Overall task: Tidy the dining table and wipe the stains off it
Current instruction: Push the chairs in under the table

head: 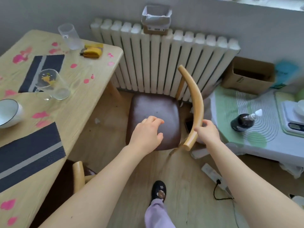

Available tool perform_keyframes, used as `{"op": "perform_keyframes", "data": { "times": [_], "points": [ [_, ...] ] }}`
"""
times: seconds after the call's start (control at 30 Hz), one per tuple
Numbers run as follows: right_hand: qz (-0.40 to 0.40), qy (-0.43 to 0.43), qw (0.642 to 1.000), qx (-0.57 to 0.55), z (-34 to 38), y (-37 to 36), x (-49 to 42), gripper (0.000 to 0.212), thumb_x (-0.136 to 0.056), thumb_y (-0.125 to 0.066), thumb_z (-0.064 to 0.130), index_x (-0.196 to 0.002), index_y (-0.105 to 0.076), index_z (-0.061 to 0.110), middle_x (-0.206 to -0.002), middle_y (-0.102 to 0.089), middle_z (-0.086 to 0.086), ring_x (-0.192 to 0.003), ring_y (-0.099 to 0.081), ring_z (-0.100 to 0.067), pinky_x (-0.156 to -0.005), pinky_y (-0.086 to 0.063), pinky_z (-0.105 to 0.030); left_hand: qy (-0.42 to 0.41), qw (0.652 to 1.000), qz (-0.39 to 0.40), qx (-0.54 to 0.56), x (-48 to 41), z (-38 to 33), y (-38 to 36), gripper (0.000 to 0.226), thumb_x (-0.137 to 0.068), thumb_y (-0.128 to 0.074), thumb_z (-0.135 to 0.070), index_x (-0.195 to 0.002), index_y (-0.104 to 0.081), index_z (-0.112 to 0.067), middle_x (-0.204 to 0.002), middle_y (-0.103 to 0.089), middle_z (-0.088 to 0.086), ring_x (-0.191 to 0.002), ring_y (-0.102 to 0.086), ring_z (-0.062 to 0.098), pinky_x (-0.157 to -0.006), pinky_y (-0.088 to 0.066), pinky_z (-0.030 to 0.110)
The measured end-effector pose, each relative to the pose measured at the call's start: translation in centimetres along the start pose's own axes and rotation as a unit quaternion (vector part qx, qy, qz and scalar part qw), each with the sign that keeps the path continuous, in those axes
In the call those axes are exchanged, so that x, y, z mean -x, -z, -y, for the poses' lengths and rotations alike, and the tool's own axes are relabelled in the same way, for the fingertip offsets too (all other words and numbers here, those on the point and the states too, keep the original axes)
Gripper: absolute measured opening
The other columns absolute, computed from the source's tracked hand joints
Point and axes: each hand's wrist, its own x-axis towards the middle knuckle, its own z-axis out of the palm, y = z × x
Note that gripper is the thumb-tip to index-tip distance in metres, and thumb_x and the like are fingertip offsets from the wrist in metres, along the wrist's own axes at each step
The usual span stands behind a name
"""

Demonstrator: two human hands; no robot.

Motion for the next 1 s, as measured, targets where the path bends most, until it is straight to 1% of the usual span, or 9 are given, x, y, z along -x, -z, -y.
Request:
{"op": "perform_keyframes", "data": {
  "times": [0.17,0.3,0.5,0.6,0.67,0.73,0.83,0.93,1.0],
  "points": [
    [0.024,-0.083,0.996,-0.01,-1.0,-1.3,-5.4,0.069,-0.09,-0.058,0.02,-0.149,-0.022,0.013,-0.141,-0.046,-0.014,-0.123,-0.048,-0.036,-0.1,-0.043,-0.044,0.034,0.999,0.022,0.001,-3.4,1.1,-1.1,0.041,-0.092,-0.051,-0.025,-0.132,-0.049,-0.024,-0.135,-0.047,-0.006,-0.118,-0.047,0.017,-0.095,-0.04,0.029],
    [0.05,-0.15,0.987,-0.022,-1.8,-3.0,-7.8,0.072,-0.085,-0.064,0.021,-0.144,-0.022,0.01,-0.138,-0.045,-0.018,-0.12,-0.049,-0.039,-0.099,-0.045,-0.052,0.072,0.997,0.034,0.015,-4.2,3.0,-1.6,0.04,-0.092,-0.051,-0.024,-0.132,-0.049,-0.023,-0.135,-0.046,-0.007,-0.118,-0.047,0.016,-0.095,-0.04,0.028],
    [0.093,-0.135,0.986,0.034,-1.3,-6.4,-7.5,0.078,-0.076,-0.069,0.023,-0.142,-0.027,0.015,-0.128,-0.053,-0.014,-0.112,-0.055,-0.036,-0.091,-0.051,-0.052,0.108,0.993,0.043,0.034,-4.6,4.5,-2.7,0.039,-0.092,-0.051,-0.023,-0.131,-0.05,-0.024,-0.135,-0.046,-0.007,-0.118,-0.047,0.015,-0.094,-0.04,0.028],
    [0.174,-0.152,0.973,-0.003,-1.0,-8.6,-5.6,0.065,-0.083,-0.067,0.023,-0.136,-0.031,0.017,-0.108,-0.059,-0.013,-0.088,-0.068,-0.033,-0.077,-0.059,-0.045,0.105,0.993,0.051,0.028,-4.9,4.9,-3.2,0.04,-0.092,-0.051,-0.025,-0.132,-0.049,-0.025,-0.135,-0.046,-0.007,-0.119,-0.047,0.015,-0.095,-0.037,0.027],
    [0.232,-0.191,0.954,-0.018,-1.1,-9.8,-4.6,0.05,-0.086,-0.066,0.031,-0.122,-0.042,0.007,-0.088,-0.064,-0.015,-0.074,-0.071,-0.03,-0.075,-0.06,-0.042,0.107,0.993,0.05,0.029,-4.8,5.4,-3.1,0.04,-0.092,-0.052,-0.025,-0.132,-0.049,-0.025,-0.136,-0.047,-0.006,-0.12,-0.047,0.015,-0.097,-0.038,0.028],
    [0.244,-0.221,0.944,-0.031,-1.6,-10.6,-4.3,0.048,-0.086,-0.066,0.035,-0.116,-0.052,0.0,-0.081,-0.064,-0.012,-0.073,-0.07,-0.028,-0.078,-0.06,-0.04,0.112,0.992,0.048,0.03,-4.4,6.0,-3.0,0.039,-0.092,-0.052,-0.025,-0.132,-0.049,-0.025,-0.136,-0.047,-0.006,-0.12,-0.047,0.016,-0.099,-0.04,0.029],
    [0.177,-0.203,0.961,-0.058,-1.9,-11.4,-5.3,0.049,-0.086,-0.068,0.029,-0.123,-0.051,0.003,-0.1,-0.061,-0.01,-0.087,-0.067,-0.028,-0.081,-0.058,-0.043,0.132,0.989,0.047,0.036,-3.5,7.5,-2.7,0.038,-0.093,-0.052,-0.025,-0.131,-0.05,-0.024,-0.135,-0.047,-0.007,-0.12,-0.047,0.015,-0.098,-0.041,0.029],
    [0.141,-0.186,0.97,-0.063,-0.7,-11.7,-5.9,0.073,-0.08,-0.075,0.029,-0.138,-0.036,0.007,-0.122,-0.055,-0.013,-0.1,-0.062,-0.031,-0.078,-0.059,-0.043,0.143,0.988,0.038,0.04,-2.8,8.9,-2.5,0.038,-0.092,-0.053,-0.025,-0.13,-0.051,-0.024,-0.134,-0.047,-0.007,-0.119,-0.047,0.015,-0.097,-0.041,0.029],
    [0.138,-0.178,0.973,-0.049,-0.3,-12.2,-5.5,0.087,-0.078,-0.078,0.025,-0.145,-0.022,0.015,-0.12,-0.05,-0.011,-0.102,-0.06,-0.033,-0.075,-0.059,-0.044,0.146,0.988,0.031,0.045,-2.3,9.7,-2.4,0.037,-0.092,-0.053,-0.025,-0.129,-0.051,-0.024,-0.134,-0.048,-0.007,-0.119,-0.047,0.015,-0.096,-0.04,0.029]
  ]
}}
